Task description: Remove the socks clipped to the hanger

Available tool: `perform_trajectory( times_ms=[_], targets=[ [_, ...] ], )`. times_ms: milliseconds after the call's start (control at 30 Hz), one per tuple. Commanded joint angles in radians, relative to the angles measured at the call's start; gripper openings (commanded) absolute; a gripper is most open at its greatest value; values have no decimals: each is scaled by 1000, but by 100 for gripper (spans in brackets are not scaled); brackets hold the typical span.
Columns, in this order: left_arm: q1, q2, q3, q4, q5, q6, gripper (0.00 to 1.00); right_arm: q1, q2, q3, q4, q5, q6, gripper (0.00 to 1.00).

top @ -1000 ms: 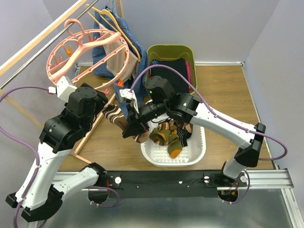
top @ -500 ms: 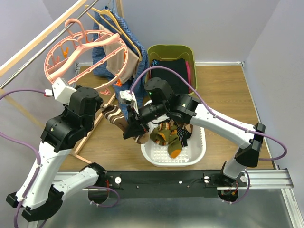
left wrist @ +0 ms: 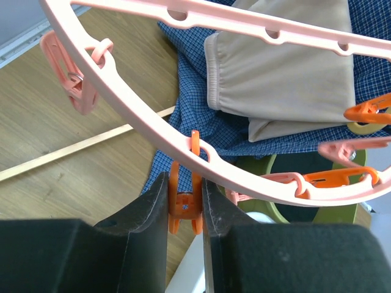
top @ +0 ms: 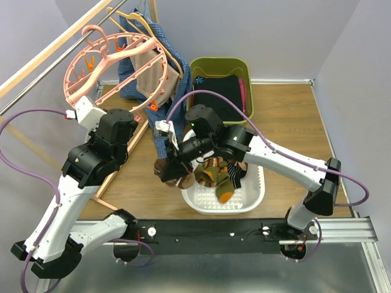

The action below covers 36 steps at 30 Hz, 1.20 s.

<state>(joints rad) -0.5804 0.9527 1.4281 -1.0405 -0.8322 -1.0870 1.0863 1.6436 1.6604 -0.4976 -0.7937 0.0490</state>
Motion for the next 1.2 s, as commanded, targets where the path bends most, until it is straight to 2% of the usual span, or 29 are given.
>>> perform_trajectory(
  times_ms=[0,33,67,133,167,233,267,367,533,600,733,933,967,1067,1100,1167],
  targets=[
    [-4,-15,-8,20,-48,3,10,-2,-51,-62,-45,167,22,20],
    [-3,-17,-9,20,-48,2,10,-2,-53,-62,-58,229,25,20],
    [-2,-19,-9,20,-47,2,9,-2,-54,-62,-71,411,31,20],
    [-4,-20,-14,20,-44,6,9,-2,-59,-54,-110,659,60,20],
    [-3,-20,-14,20,-44,6,9,-2,-62,-59,-117,956,64,20],
    [-4,-25,-20,19,-42,1,9,-2,-64,-109,-105,1335,71,21],
    [-4,-28,-23,19,-42,-1,9,-2,-64,-137,-85,1712,63,23],
    [-3,-40,-29,20,-38,-1,9,-12,-90,-267,57,2058,-40,23],
    [-4,-49,-24,8,-42,-4,9,-35,-180,-382,159,1995,-34,29],
    [-2,-54,-24,5,-41,-5,9,-39,-174,-390,83,1964,17,33],
    [-3,-65,-32,-1,-44,-7,9,-39,-159,-447,-10,1892,159,34],
    [-2,-81,-43,-23,-64,-10,9,-39,-237,-632,-4,1647,343,34],
    [-2,-84,-44,-21,-62,-10,9,-40,-249,-654,13,1565,354,34],
    [-2,-88,-57,-6,-59,15,10,-39,-295,-729,70,1403,393,43],
    [-2,-89,-60,3,-56,18,13,-39,-303,-740,89,1366,399,57],
    [-2,-91,-69,0,-56,15,19,-39,-318,-761,106,1262,419,68]
  ],
)
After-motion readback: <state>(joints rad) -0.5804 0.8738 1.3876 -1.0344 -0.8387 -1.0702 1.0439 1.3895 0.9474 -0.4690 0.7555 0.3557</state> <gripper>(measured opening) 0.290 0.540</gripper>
